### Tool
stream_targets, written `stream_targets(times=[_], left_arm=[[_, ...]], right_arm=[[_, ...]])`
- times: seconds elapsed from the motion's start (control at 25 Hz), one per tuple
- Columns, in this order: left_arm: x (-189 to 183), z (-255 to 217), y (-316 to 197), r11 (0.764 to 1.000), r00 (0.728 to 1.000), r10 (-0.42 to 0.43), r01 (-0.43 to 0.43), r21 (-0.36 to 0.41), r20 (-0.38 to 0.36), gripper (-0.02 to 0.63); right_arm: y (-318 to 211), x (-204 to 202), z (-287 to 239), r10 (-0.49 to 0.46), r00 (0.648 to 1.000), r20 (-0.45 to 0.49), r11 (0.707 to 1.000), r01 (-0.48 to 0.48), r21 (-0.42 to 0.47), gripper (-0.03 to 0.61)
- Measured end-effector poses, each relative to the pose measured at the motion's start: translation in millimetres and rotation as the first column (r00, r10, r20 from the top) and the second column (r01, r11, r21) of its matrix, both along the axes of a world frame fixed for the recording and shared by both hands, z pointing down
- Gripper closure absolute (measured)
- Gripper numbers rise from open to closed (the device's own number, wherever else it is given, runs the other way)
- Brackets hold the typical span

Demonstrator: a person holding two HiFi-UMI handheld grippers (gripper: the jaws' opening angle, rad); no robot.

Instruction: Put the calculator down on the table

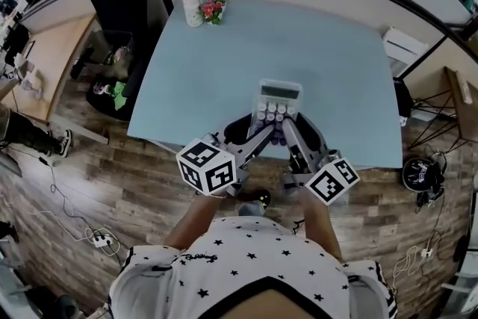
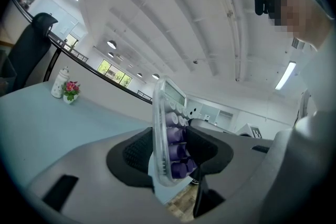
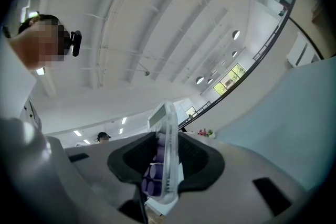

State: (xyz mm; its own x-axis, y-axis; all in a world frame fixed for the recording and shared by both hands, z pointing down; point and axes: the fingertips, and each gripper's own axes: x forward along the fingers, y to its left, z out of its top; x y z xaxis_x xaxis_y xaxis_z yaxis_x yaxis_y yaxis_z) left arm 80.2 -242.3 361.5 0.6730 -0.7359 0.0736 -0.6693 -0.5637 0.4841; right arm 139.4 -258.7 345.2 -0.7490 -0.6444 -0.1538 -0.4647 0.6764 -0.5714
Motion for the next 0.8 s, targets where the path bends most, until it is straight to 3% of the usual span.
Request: stream_targets(times=[0.8], left_arm=[[10, 13, -50, 1.0, 1.0, 0.0, 0.0, -0.019, -0.003, 0.402]], right_arm=[[-51, 9, 13, -0.004, 1.0, -0.007, 1.0, 0.004, -0.013, 0.451]])
